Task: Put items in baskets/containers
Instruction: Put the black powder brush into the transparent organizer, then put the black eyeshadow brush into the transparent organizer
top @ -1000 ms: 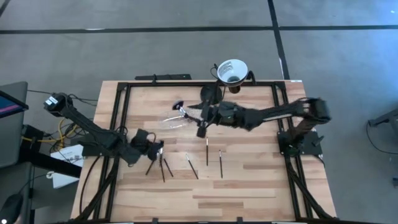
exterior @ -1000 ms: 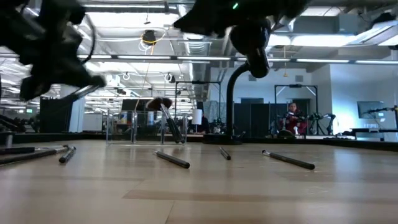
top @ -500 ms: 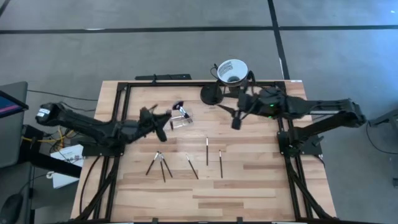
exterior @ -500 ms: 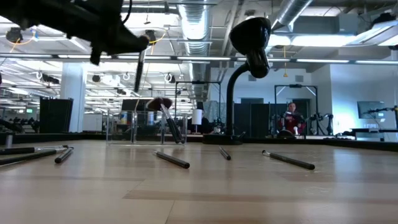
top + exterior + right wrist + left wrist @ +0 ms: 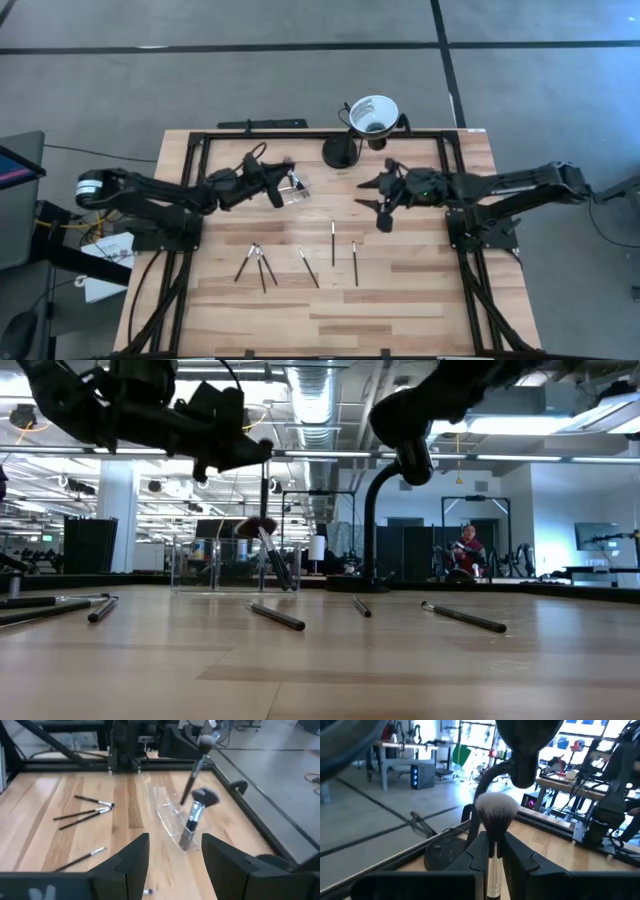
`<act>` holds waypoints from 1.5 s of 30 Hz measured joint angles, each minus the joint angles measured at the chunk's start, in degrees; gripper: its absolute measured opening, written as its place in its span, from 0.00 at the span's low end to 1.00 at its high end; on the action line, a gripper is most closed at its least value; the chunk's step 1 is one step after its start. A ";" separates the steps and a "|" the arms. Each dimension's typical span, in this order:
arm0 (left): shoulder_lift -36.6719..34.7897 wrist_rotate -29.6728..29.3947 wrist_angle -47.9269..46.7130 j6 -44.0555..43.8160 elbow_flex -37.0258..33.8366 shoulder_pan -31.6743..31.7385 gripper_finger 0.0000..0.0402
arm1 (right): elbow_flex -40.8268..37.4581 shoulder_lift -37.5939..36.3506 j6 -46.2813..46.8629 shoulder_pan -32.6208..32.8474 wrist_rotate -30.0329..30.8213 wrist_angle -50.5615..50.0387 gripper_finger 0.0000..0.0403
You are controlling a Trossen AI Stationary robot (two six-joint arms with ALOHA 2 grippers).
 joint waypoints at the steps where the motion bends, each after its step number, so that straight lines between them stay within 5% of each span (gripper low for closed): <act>1: 1.68 0.21 2.76 0.80 0.00 0.00 0.08 | -1.10 0.63 0.25 0.26 0.02 2.01 0.43; 10: 12.31 1.28 10.76 3.20 0.00 -0.02 0.08 | -2.83 6.04 -0.54 1.94 -0.04 14.50 0.43; 23: 18.99 1.24 10.92 3.16 0.02 -0.09 0.14 | -2.83 7.79 -0.59 2.37 -0.42 16.36 0.43; 36: 17.66 0.06 9.17 3.14 0.00 -0.52 0.32 | -2.81 7.79 7.34 4.98 -0.38 14.53 0.44; 45: 2.89 -0.50 5.89 7.90 -0.05 -4.24 0.35 | -2.81 12.64 22.73 10.05 0.03 2.32 0.48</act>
